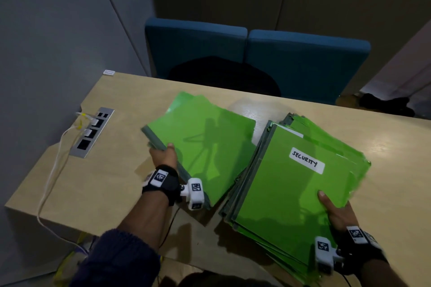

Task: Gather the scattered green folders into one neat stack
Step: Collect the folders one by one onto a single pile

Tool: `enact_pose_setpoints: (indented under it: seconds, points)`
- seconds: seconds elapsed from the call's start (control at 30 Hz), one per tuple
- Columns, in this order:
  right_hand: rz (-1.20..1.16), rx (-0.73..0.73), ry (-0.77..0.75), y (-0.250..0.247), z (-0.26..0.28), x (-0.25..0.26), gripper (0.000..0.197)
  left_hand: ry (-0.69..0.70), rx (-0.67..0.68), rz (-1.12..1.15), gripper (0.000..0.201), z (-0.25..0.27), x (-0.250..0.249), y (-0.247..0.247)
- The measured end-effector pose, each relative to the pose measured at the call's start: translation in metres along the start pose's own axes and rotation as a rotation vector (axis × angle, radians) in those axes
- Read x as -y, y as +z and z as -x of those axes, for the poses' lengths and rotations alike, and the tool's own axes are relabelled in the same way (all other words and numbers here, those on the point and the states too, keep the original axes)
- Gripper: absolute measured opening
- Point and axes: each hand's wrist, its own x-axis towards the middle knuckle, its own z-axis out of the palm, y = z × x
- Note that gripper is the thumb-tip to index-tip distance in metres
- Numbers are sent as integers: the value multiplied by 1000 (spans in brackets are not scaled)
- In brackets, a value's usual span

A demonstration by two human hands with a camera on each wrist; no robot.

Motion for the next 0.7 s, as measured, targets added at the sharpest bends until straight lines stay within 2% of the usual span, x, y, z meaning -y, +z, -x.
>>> enact_pose_setpoints:
  seconds: [0.07, 0.1, 0.2, 0.3, 0.4, 0.5, 0.6, 0.7]
  points:
    - [-32, -6, 19, -1, 2, 5, 76, 191, -32, 27, 53, 8, -36, 1]
    - [-41, 7, 30, 2, 2, 7, 74, 291, -35, 51, 48, 9, -57, -4]
    - [-52, -19, 62, 2, -2, 0, 104, 586, 2, 53, 35, 18, -119, -16]
    - [-64, -13, 76, -1, -3, -5, 111, 764, 72, 41, 29, 33, -170, -21]
    - [-49, -18, 83, -1, 2, 4, 110, 814, 192, 107, 43, 49, -196, -13]
    - [-40, -13, 93, -4, 4, 5, 111, 808, 374, 60, 36, 68, -189, 15]
    - [-32, 14, 103, -6, 0, 1, 108, 705, 622, -21, 37, 89, -149, 55]
    - [-43, 27, 95, -10, -6, -4, 112, 579, 758, -167, 33, 93, -87, 94]
